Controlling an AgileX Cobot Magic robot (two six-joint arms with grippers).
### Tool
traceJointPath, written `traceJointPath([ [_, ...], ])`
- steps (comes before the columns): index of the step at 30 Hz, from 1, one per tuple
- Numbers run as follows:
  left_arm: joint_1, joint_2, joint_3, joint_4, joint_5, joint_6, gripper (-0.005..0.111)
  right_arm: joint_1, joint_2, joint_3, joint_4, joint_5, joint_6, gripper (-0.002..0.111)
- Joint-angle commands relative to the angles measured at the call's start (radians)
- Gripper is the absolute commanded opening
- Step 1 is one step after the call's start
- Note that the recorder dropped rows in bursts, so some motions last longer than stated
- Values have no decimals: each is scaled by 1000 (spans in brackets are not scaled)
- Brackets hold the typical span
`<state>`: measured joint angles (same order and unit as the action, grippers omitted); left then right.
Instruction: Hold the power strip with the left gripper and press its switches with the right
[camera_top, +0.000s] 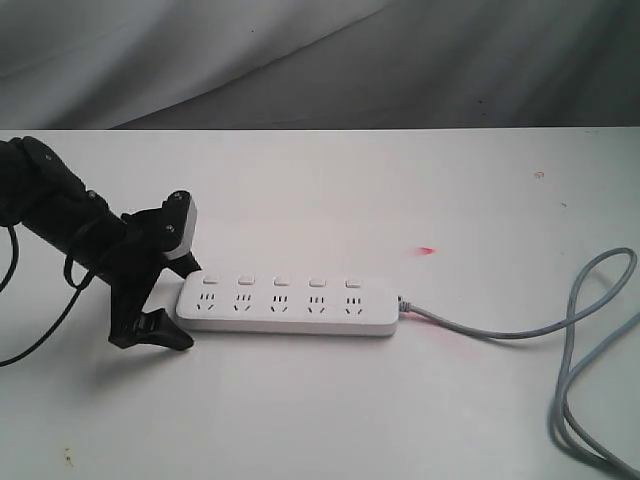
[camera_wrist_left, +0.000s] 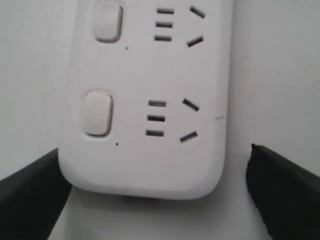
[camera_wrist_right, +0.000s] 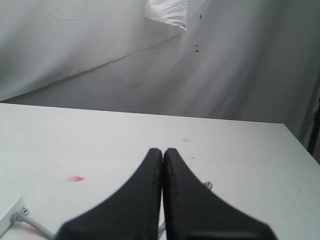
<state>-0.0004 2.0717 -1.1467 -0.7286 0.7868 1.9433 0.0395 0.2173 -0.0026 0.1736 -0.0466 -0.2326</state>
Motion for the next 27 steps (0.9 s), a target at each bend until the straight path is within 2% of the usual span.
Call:
traceJointPath([
  [1,-4,8,1,35,5,-7,88,-7,-3,3,2,-7,3,0],
  [11,-4,8,1,-13,-32,-7,88,-7,-3,3,2,-7,3,0],
  [14,-4,8,1,-15,-48,-7,83,-7,-3,3,2,-7,3,0],
  [19,-4,8,1,-15,-54,-7,65,-7,-3,3,2,-7,3,0],
  [27,-4,9,1,-15,-58,-7,63,-7,-3,3,2,-7,3,0],
])
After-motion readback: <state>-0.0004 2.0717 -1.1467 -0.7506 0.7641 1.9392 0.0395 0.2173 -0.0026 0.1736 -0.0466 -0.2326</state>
